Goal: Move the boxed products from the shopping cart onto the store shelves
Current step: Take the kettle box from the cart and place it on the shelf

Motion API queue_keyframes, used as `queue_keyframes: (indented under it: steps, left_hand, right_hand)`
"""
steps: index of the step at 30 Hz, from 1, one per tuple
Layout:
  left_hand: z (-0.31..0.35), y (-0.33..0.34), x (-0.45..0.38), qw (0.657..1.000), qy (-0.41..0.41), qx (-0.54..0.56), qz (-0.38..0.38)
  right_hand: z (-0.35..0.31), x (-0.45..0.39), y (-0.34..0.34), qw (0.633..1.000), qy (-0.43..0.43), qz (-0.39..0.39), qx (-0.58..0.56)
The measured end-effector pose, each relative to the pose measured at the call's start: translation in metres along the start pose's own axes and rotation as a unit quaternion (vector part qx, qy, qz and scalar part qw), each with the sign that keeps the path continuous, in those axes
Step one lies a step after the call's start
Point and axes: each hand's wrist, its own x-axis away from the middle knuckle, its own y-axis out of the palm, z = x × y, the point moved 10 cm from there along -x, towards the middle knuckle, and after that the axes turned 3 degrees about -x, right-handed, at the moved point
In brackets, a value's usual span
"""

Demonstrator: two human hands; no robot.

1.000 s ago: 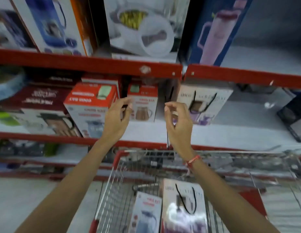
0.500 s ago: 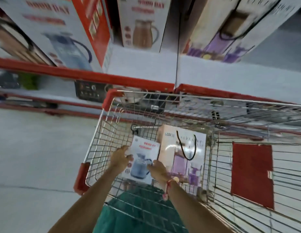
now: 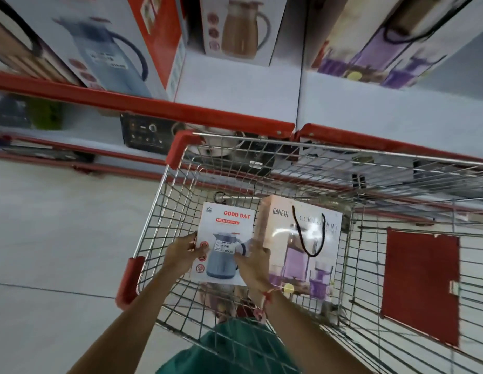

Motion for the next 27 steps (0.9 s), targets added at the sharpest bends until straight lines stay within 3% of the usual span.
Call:
queue_keyframes:
  steps: [6, 10, 16, 27]
  left_hand:
    - [0.053, -0.056, 0.065, 0.991, 0.058, 0.113, 0.038]
    - [0.096, -0.090, 0.120, 0.981, 0.113, 0.142, 0.070]
    - [0.138, -0.119, 0.181, 0.969, 0.165, 0.163, 0.088]
    - [0.172, -0.131, 0.191, 0.962, 0.205, 0.153, 0.101]
  right_hand:
    - [-0.053, 0.053, -0.060, 0.994, -0.097, -0.023, -0.051]
    - [-0.088, 0.104, -0.096, 0.982, -0.167, -0.046, -0.075]
    - [-0.127, 0.172, -0.142, 0.960, -0.276, -0.020, -0.042]
    - [-0.147, 0.183, -0.162, 0.954, -0.288, 0.069, -0.049]
